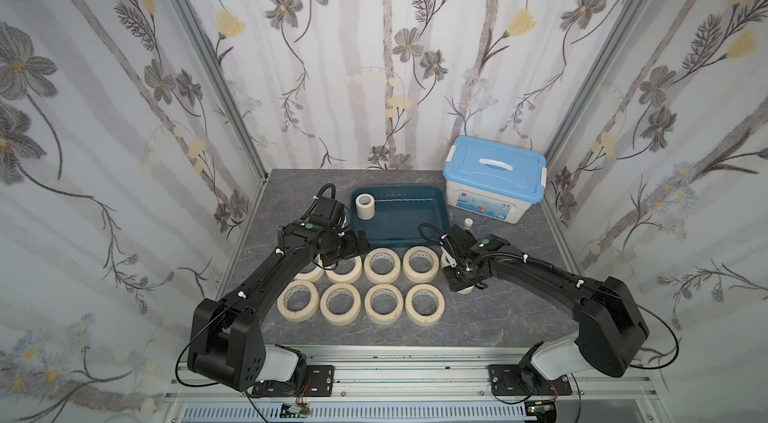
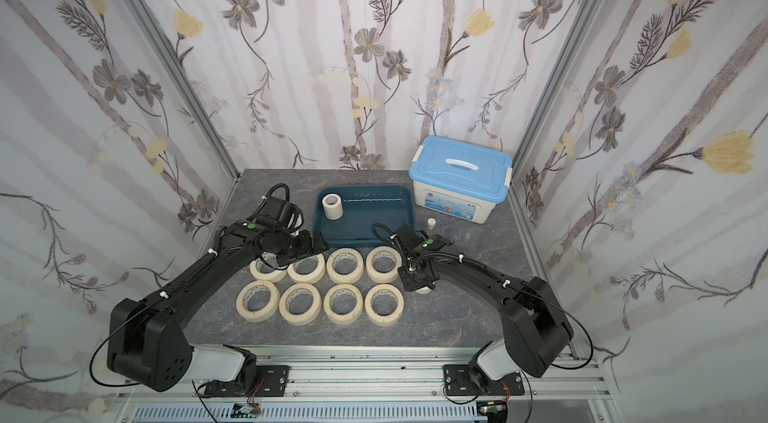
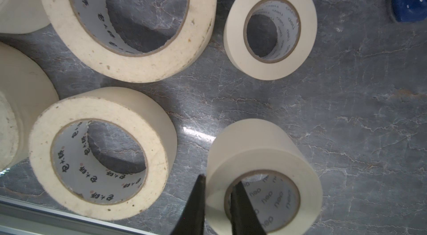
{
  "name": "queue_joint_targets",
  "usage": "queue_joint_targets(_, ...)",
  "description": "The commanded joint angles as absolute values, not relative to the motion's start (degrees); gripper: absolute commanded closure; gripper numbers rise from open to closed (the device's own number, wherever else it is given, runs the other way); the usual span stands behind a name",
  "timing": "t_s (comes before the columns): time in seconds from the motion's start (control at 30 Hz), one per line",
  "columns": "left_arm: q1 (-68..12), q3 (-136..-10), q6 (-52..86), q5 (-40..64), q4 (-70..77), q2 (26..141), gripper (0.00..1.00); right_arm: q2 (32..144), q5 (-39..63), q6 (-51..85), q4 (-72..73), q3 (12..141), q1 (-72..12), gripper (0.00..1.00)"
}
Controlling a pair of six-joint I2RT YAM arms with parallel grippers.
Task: Take out the art tape in the storage box
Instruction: Place the art tape at the center of the board.
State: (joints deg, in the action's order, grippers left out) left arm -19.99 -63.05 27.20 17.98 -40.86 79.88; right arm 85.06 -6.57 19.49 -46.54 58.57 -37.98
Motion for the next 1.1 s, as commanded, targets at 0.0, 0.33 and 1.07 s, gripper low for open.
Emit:
queue_joint_targets(0.0,-19.95,-63.79,26.95,16.85,-42.19,79.87,0.0,84.81,-4.86,21.04,-43.27,57.1,-38.02,0.8)
queue_joint_targets(0.33,-19.96,-63.93,27.16,16.58,-42.36,79.74,0.0,88.12,-4.14,21.5,-39.25,55.33,-38.06,0.8)
queue_joint_targets(1.07,-19.95,-64.41,26.44,15.99,-42.71,79.74,0.0,88.14,-4.31,22.42,-37.37,52.22,-38.23,0.71)
